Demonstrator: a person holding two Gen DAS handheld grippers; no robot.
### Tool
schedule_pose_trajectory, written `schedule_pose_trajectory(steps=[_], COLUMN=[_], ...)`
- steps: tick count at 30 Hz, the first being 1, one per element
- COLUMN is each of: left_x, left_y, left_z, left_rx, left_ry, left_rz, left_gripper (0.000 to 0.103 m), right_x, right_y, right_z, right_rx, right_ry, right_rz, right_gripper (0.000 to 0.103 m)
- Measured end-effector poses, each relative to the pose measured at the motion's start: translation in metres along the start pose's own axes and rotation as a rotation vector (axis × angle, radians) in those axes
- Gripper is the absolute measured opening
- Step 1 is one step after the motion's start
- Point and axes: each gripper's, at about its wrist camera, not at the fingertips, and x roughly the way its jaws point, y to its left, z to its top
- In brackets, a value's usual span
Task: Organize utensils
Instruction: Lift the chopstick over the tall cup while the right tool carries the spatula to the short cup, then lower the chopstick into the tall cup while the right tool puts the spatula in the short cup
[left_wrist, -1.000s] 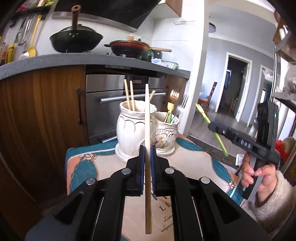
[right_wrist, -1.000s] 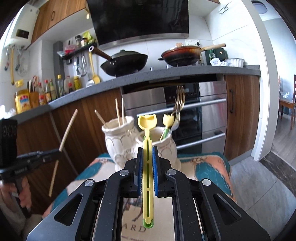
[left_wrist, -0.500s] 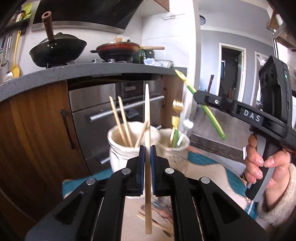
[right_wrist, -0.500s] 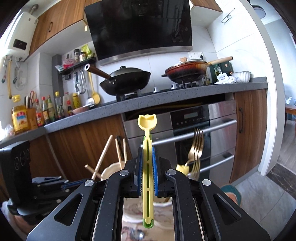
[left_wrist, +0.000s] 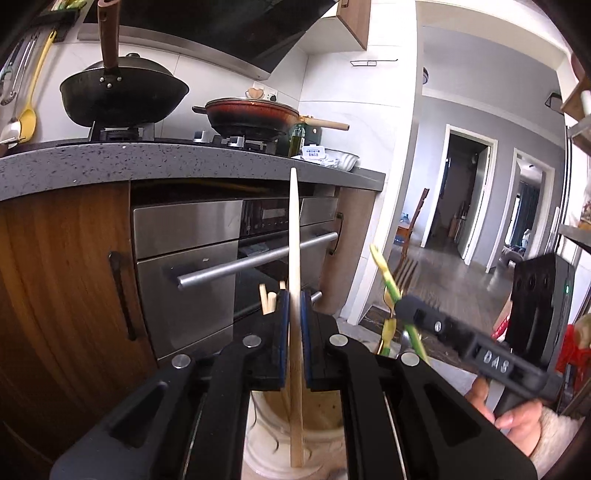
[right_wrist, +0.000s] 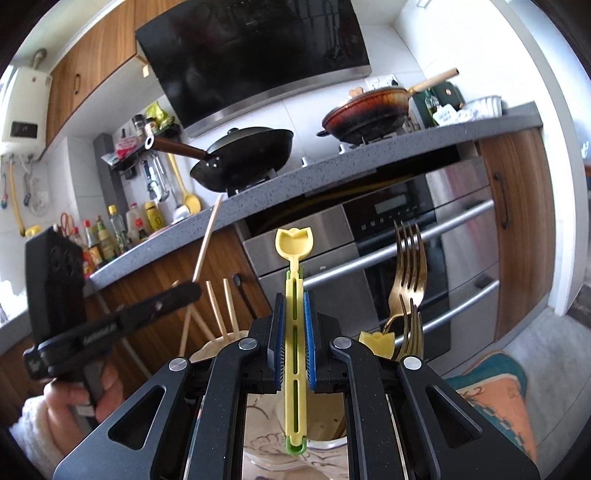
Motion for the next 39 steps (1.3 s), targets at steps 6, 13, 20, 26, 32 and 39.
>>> schedule_pose_trajectory(steps=[6, 13, 20, 26, 32, 39], left_x=[0.017, 0.021, 0.001, -0.015, -0.015, -0.012], left_y=[0.0, -0.008, -0.006, -0.008, -0.02, -0.017], left_z=[0.011, 0.005, -0.02, -0.04, -0.047, -0.053], left_rx=[-0.029, 0.002, -0.03, -0.039, 0.024, 0.016], left_ry=[-0.006, -0.076, -0.13, -0.126, -0.097, -0.068], left_rz=[-0.012, 0.02, 0.032, 0.039, 0.039, 0.02], left_gripper=[0.006, 0.006, 0.006, 0.006, 0.006, 0.006], right_x=[0.008, 0.008, 0.007, 0.008, 0.013, 0.025], right_y=[-0.013, -0.014, -0.013, -0.011, -0.005, 0.0], right_z=[-0.005, -0.008, -0.008, -0.012, -0.013, -0.021], right_rx=[0.051, 0.037, 0.034, 0.022, -0.012, -0.084], right_ry=[0.018, 0.008, -0.01, -0.028, -0.057, -0.054], right_rz=[0.007, -0.007, -0.013, -0.026, -0.049, -0.102], right_gripper=[0.011, 0.011, 0.01, 0.01, 0.011, 0.011])
